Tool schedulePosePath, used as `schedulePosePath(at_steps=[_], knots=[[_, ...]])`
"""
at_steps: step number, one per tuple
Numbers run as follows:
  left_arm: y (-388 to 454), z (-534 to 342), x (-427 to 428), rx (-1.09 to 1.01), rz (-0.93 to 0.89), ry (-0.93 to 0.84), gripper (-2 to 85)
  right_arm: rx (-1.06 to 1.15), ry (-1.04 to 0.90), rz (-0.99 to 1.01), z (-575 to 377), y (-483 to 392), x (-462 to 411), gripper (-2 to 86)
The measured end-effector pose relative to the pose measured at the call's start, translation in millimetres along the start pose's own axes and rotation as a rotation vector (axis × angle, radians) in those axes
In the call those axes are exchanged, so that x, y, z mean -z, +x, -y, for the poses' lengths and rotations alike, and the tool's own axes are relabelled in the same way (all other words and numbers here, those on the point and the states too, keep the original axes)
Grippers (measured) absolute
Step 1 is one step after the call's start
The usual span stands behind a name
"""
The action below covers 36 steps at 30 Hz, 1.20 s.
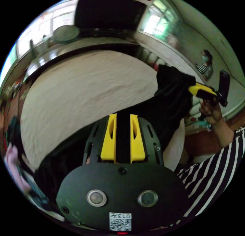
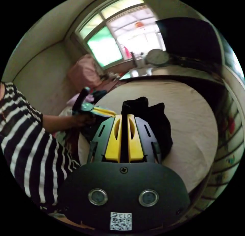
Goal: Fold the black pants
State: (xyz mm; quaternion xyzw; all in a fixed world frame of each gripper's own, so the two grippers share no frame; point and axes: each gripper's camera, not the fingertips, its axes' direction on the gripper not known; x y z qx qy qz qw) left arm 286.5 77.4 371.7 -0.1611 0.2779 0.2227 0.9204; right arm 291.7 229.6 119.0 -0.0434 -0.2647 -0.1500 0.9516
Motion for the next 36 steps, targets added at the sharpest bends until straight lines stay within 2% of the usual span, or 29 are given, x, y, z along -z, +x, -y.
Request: schedulePosePath(at_steps=[2, 5, 7, 13, 15, 17, 21, 24, 27, 30, 33, 36], knots=[[-54, -49, 22, 0.204, -0.018, 0.013, 8.6, 0.118, -0.098, 0.033, 20, -42, -51, 2.6], [-93, -95, 32, 0.337, -0.055, -0.008, 9.0, 0.303, -0.252, 0.012, 36, -111, -136, 2.8], [-101, -110, 30, 0.340, -0.045, -0.050, 9.5, 0.428, -0.352, -0.030, 39, -158, -193, 3.0], [-107, -117, 6, 0.309, -0.088, -0.165, 11.0, 0.598, -0.407, -0.218, 50, -233, -265, 4.0], [-107, -119, -2, 0.308, -0.092, -0.210, 10.1, 0.623, -0.408, -0.251, 59, -246, -277, 4.7], [-106, -122, 1, 0.279, -0.012, -0.213, 5.7, 0.665, -0.432, -0.248, 71, -258, -286, 6.3], [-105, -132, 17, 0.230, 0.024, -0.184, 3.2, 0.595, -0.395, -0.069, 123, -263, -259, 8.6], [-114, -151, 33, 0.268, 0.013, -0.146, 3.7, 0.424, -0.303, -0.111, 168, -228, -245, 8.3], [-123, -170, 51, 0.351, 0.031, -0.127, 8.1, 0.308, -0.383, -0.103, 208, -193, -272, 8.2], [-108, -177, 78, 0.315, 0.114, -0.061, 9.3, 0.326, -0.439, -0.059, 235, -184, -312, 8.1], [-86, -176, 68, 0.221, 0.078, -0.138, 8.9, 0.385, -0.547, 0.005, 252, -188, -354, 9.1], [-80, -185, 39, 0.221, 0.111, -0.250, 8.6, 0.450, -0.629, -0.026, 260, -196, -390, 7.7]])
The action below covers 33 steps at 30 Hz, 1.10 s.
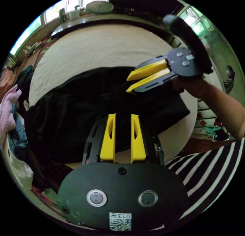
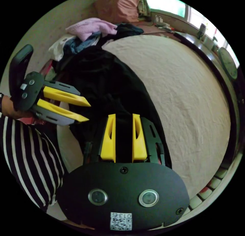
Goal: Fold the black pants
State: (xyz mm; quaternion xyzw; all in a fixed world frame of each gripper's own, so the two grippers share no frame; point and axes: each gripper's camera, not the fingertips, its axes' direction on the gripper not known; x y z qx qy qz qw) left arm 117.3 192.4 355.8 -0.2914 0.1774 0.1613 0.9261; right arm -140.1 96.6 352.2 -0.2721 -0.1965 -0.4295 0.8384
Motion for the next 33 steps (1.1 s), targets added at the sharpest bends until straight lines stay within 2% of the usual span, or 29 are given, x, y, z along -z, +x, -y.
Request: schedulePosePath(at_steps=[2, 5, 11, 15, 19, 22, 24, 29, 30, 33], knots=[[-5, -7, -11, 0.028, 0.012, -0.023, 7.1, 0.012, -0.037, -0.005, 14, 0, -9, 5.1], [-10, -23, 4, 0.041, 0.041, 0.017, 3.1, 0.024, 0.016, -0.044, 32, -6, 4, 2.9], [-36, -70, 33, 0.135, 0.054, 0.098, 2.2, 0.119, 0.184, -0.103, 73, -24, 31, 2.4], [-59, -95, 17, 0.200, 0.018, 0.023, 3.8, 0.120, 0.032, -0.041, 114, -19, -6, 4.3], [-60, -128, 48, 0.212, 0.159, 0.171, 3.0, 0.026, 0.185, -0.084, 115, -6, 26, 6.2], [-47, -141, 55, 0.111, 0.179, 0.238, 1.4, 0.030, 0.162, -0.045, 117, -6, 30, 5.7], [-40, -144, 45, 0.045, 0.181, 0.192, 0.7, 0.046, 0.136, -0.019, 121, -13, 21, 4.4], [-61, -162, 14, 0.058, 0.141, 0.060, -0.1, 0.103, -0.033, -0.054, 139, -29, -31, 2.6], [-63, -164, 14, 0.053, 0.138, 0.059, -0.1, 0.100, 0.046, -0.065, 139, -29, -29, 2.3], [-76, -180, 18, 0.085, 0.105, 0.063, -0.1, 0.114, 0.014, -0.044, 149, -24, -30, 1.6]])
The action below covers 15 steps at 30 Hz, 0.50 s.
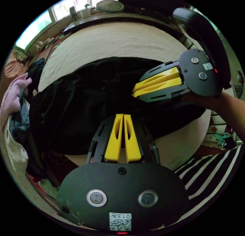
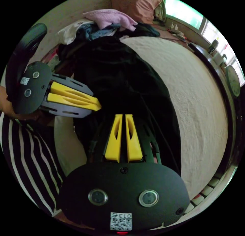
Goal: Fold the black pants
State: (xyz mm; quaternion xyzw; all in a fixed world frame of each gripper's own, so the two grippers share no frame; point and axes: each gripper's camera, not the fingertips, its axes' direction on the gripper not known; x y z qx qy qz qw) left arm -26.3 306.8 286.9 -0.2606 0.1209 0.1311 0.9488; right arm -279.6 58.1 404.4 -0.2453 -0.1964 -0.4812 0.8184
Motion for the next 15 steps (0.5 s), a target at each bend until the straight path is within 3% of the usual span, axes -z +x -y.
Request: schedulePosePath(at_steps=[3, 7, 11, 15], knots=[[-28, -28, 15, 0.109, -0.087, 0.056, 0.4, 0.043, -0.027, 0.056, 10, 9, 11, 1.5], [-101, -108, 60, 0.462, -0.020, 0.239, 4.2, 0.067, 0.144, 0.043, 37, 32, 48, 3.7], [-182, -185, 59, 0.772, -0.038, 0.259, 10.3, 0.121, 0.177, 0.120, 95, 48, 52, 7.4], [-221, -213, 47, 0.823, -0.103, 0.277, 13.5, 0.252, 0.139, 0.185, 172, 41, 37, 10.5]])
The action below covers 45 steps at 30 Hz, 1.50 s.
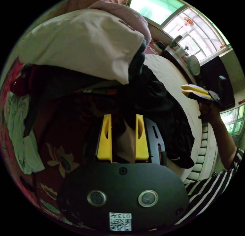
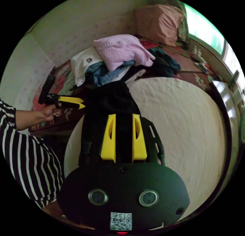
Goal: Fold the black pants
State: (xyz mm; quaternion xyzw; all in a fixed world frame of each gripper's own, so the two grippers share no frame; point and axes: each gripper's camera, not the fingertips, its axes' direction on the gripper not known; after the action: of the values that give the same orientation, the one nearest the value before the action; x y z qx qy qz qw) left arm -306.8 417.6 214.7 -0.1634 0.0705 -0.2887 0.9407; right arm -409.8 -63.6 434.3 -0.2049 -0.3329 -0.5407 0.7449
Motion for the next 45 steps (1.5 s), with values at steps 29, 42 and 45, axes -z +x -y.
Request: schedulePosePath(at_steps=[29, 42, 45], knots=[[161, -95, 101, -0.525, -0.119, 0.163, 4.2, 0.273, 0.078, -0.003, -56, -41, 81, 6.6], [416, -232, -2, -1.171, -0.290, -0.196, 5.3, 0.014, -0.103, -0.353, -366, -88, 146, 4.4], [456, -259, -47, -1.194, -0.248, -0.353, 7.5, -0.148, -0.153, -0.337, -423, -85, 134, 4.4]])
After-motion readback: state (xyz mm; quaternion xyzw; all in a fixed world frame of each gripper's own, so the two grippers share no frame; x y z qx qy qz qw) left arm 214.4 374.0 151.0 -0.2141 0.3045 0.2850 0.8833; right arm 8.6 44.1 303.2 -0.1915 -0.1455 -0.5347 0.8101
